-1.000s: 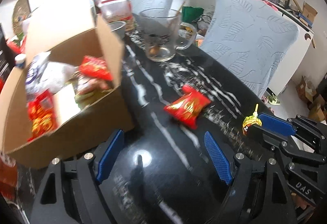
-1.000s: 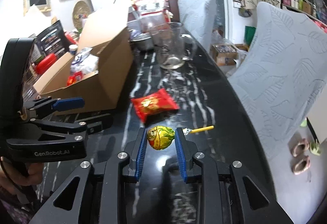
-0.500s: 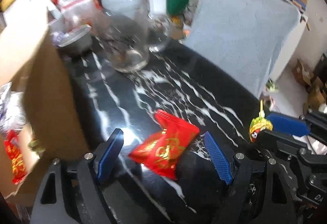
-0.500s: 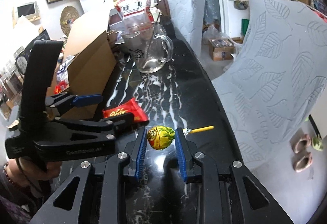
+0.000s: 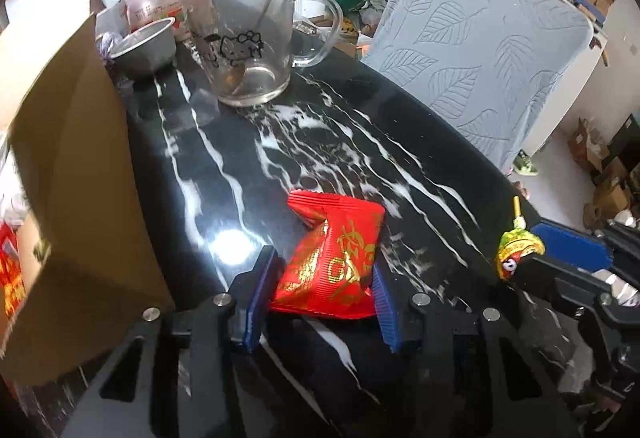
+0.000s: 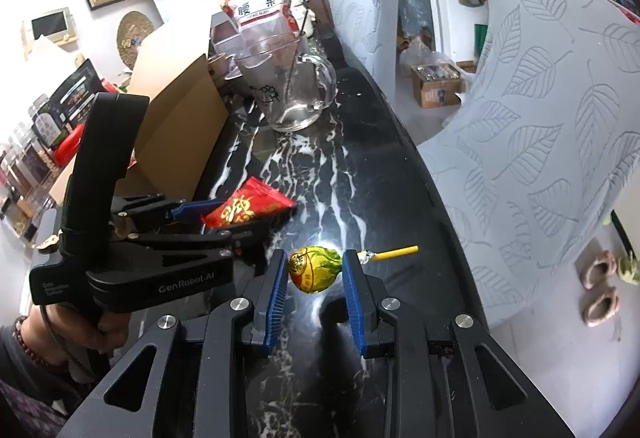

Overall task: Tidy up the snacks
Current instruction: 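Grasp the small red candy bag with the left tool while the right tool holds the lollipop, then carry the red candy bag over the box with the left tool while the right tool carries the lollipop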

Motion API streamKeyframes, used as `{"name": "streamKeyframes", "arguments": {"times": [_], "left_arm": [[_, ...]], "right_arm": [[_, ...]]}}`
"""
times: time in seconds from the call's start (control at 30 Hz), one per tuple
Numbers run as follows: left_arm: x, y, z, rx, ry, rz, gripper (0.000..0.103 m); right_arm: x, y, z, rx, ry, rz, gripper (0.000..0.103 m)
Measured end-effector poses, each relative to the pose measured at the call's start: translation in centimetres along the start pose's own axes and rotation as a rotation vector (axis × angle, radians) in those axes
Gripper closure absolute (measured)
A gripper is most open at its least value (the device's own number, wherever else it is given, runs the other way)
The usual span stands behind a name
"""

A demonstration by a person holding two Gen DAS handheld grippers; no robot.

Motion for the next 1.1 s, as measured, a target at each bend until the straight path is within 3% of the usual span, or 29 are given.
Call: {"name": "streamKeyframes", "arguments": {"times": [0.5, 1.1], "left_arm": [[0.3, -4.6, 7.2, 0.082, 0.024, 0.014, 0.058], [-4.5, -10.8, 14.1, 0.172, 0.089, 0.121, 0.058]], "right_arm": [[-4.8, -3.9, 3.2, 0.027, 0.026, 0.03, 0.075], [-13.7, -7.9, 4.7, 0.053, 0.129, 0.114, 0.075]]}}
Point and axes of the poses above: each gripper's, at about its wrist camera, not at the fingertips, and z roughly against the way its jaws point, x to its right, y to its top, the point moved 9 cm from there along -z, roughly the way its jaws point, and after that the axes turned 8 degrees about -z, right-handed, at the moved point
